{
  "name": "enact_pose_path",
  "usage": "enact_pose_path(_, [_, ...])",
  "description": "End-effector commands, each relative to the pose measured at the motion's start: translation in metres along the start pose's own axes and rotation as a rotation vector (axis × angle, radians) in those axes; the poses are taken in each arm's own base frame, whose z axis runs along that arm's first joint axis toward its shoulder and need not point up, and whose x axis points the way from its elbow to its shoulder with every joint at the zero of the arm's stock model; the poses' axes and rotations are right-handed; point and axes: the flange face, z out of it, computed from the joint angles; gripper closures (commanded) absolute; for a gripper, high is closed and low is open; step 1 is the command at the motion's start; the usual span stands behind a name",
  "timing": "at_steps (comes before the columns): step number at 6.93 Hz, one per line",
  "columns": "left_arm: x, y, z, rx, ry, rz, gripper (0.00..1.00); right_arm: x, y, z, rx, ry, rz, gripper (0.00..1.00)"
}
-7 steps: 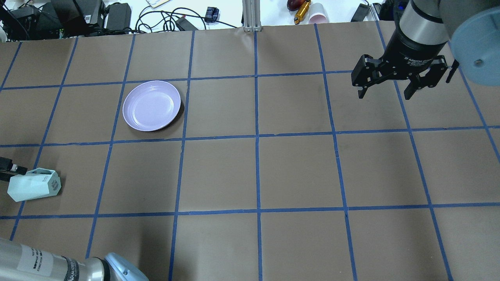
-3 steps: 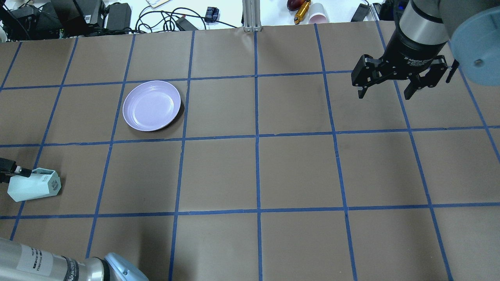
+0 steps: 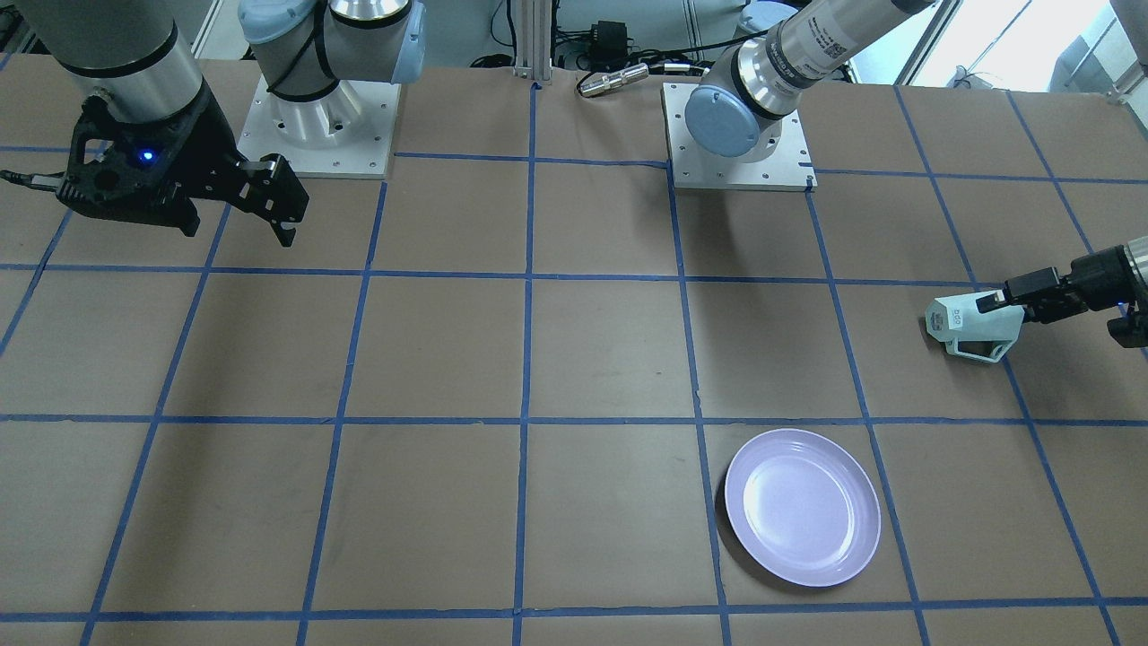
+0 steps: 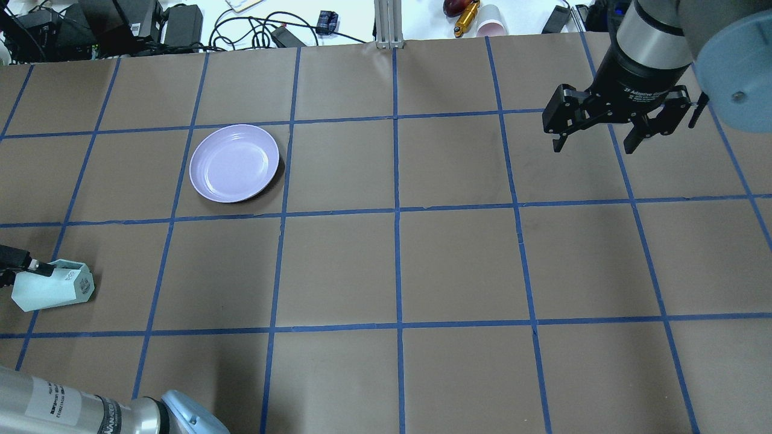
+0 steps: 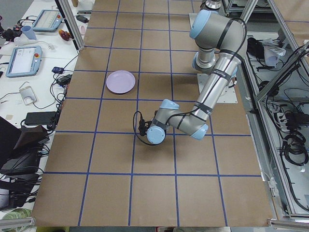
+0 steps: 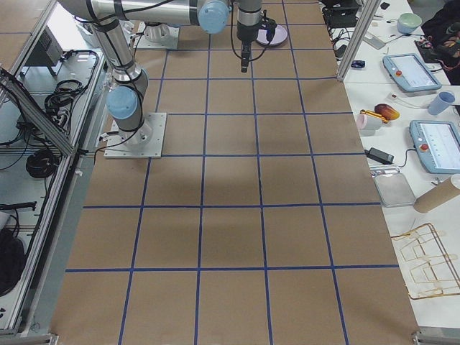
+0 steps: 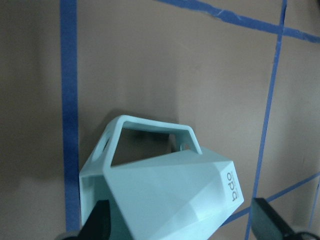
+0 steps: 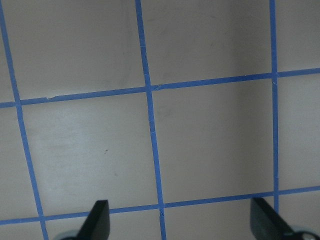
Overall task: Flip cup and place on plate
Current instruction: 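Grasp the teal cup's rim with the left gripper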
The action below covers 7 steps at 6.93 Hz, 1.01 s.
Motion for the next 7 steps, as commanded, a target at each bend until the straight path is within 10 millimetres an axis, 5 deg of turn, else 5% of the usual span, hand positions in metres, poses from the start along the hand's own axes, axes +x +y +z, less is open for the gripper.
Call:
enact_pose_path(1, [0.003, 0.001, 0.006, 0.015, 0.026, -0.011, 0.71, 0.0, 0.0, 0.001, -0.002, 0.0, 0.0, 0.0])
enact_pose_path(2, [0.007, 0.0, 0.002, 0.022, 0.022, -0.008, 1.0, 0.0, 0.0, 0.0, 0.0, 0.0, 0.0, 0.0])
enact_pose_path(5, [0.029, -0.003, -0.02, 0.048, -0.025, -0.077, 1.0, 0.0, 0.0, 0.0, 0.0, 0.0, 0.0, 0.0])
enact_pose_path(7, [0.065, -0.022, -0.053, 0.063, -0.091, -0.137, 1.0, 0.0, 0.0, 0.0, 0.0, -0.002, 0.0, 0.0])
